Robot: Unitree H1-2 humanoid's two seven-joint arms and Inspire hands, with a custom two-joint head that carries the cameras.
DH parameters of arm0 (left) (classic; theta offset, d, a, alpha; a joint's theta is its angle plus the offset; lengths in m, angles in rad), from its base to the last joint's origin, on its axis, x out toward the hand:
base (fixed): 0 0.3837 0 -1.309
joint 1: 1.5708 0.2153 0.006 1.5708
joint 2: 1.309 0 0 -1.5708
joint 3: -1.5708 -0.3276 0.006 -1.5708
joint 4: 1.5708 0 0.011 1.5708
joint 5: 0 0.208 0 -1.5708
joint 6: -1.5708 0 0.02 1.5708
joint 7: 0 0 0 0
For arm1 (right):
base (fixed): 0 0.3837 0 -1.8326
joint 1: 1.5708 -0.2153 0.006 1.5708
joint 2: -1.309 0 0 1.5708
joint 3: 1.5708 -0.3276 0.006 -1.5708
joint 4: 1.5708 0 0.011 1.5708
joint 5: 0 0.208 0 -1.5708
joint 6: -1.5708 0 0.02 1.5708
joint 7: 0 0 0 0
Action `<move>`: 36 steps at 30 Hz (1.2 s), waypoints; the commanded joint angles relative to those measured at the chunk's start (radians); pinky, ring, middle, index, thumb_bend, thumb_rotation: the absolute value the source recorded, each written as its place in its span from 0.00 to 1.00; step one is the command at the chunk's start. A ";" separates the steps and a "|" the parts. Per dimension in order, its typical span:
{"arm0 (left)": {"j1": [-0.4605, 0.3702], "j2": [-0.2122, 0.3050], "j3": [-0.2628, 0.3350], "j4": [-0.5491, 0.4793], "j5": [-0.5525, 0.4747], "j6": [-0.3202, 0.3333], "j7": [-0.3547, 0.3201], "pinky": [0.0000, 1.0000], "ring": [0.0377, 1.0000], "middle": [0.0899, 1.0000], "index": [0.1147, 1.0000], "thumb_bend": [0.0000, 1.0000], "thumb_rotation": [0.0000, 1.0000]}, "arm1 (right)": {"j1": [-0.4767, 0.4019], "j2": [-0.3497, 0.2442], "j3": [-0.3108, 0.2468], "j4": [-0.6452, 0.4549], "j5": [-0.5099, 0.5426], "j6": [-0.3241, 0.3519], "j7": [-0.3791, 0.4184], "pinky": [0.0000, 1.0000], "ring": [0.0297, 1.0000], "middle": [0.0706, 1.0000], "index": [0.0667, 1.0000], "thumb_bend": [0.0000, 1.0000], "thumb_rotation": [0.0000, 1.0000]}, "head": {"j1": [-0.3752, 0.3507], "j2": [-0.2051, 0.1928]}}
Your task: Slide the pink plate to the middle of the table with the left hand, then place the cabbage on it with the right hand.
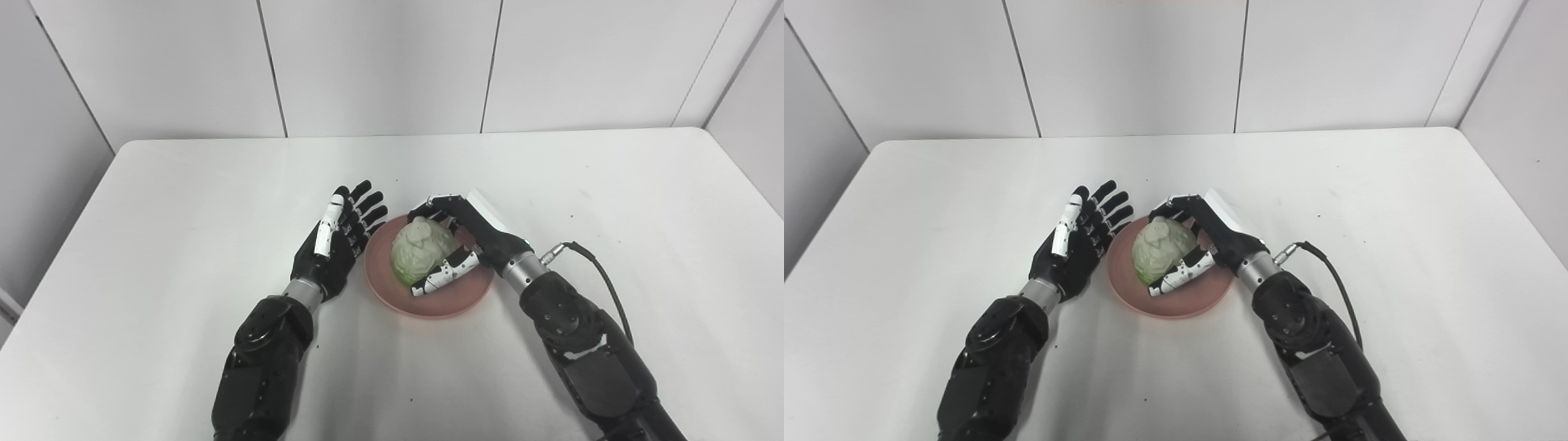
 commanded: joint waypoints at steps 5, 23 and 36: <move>0.000 -0.002 -0.005 -0.001 0.010 0.031 0.007 0.89 0.91 0.91 0.91 0.47 1.00 | -0.024 0.000 0.003 -0.009 -0.038 -0.068 -0.037 0.36 0.35 0.44 0.52 0.51 0.00 | 0.001 0.003; 0.004 -0.001 -0.002 -0.020 0.006 0.048 0.010 0.89 0.91 0.91 0.91 0.46 1.00 | -0.010 -0.001 0.014 -0.053 -0.042 -0.038 -0.007 0.67 0.74 0.81 0.85 0.89 0.14 | 0.000 0.009; -0.001 -0.005 0.002 -0.015 0.013 0.051 0.019 0.89 0.90 0.91 0.90 0.47 1.00 | -0.017 -0.010 0.016 -0.121 -0.056 0.025 0.074 0.80 0.99 1.00 1.00 1.00 0.53 | -0.004 0.009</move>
